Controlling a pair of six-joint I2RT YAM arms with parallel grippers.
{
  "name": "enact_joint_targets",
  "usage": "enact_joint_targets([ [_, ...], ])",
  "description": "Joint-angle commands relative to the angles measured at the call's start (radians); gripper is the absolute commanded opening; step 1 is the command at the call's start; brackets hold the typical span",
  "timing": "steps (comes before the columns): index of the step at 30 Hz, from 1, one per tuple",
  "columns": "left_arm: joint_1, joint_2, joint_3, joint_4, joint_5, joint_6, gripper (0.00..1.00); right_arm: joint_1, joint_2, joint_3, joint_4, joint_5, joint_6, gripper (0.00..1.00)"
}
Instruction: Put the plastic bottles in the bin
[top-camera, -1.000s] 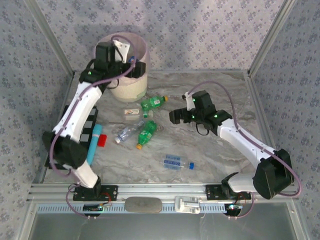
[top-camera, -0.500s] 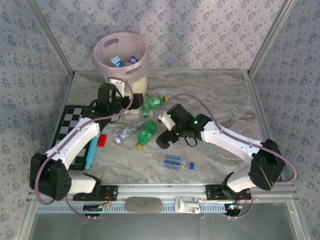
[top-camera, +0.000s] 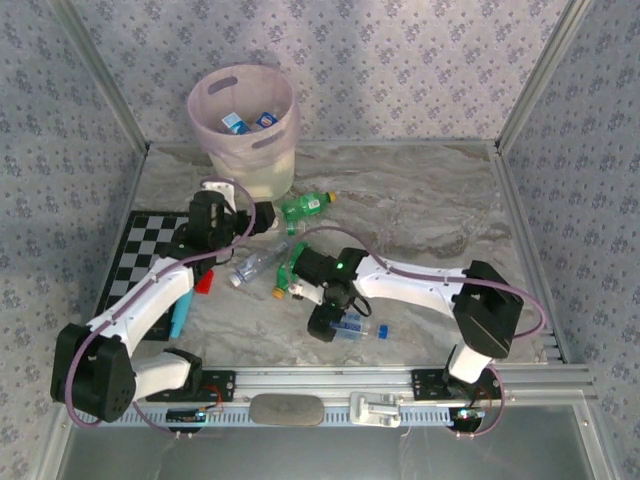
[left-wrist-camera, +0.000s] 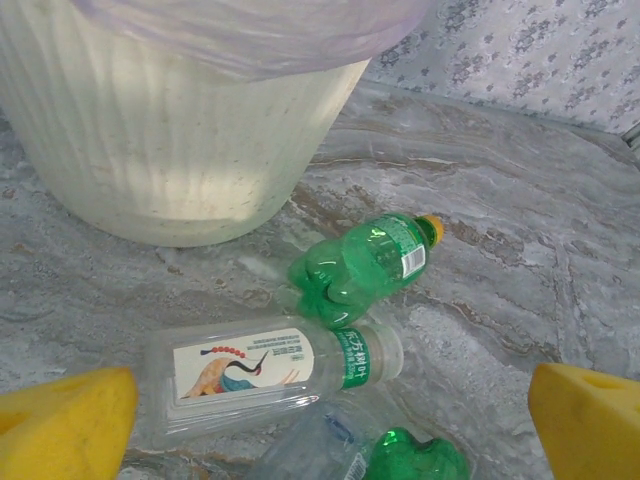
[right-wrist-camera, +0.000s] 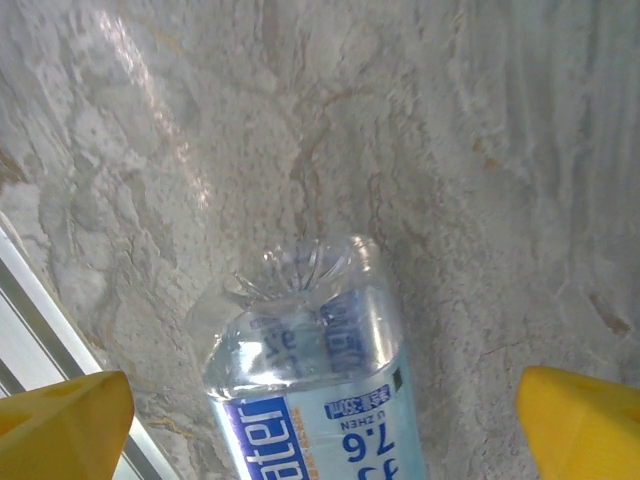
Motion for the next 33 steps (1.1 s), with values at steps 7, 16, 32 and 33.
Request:
enact_joint_targets([
  [7,0.010,-0.020,-0.017,0.057,-0.006,-0.028,1.00,0.035,0.097,-0.002,-0.061,0.064,-0.034,0.98],
  [16,0.014,-0.013,-0.018,0.062,-0.002,-0.041,1.00,0.028,0.129,-0.002,-0.041,0.062,-0.046,0.73],
  [32,-0.025,-0.039,-0.060,0.158,0.024,-0.134,1.00,-0.221,-0.027,0.069,0.054,-0.153,0.043,0.39],
  [33,-0.033,-0.037,-0.060,0.162,0.024,-0.136,1.00,-0.248,-0.043,0.073,0.084,-0.168,0.061,0.40],
])
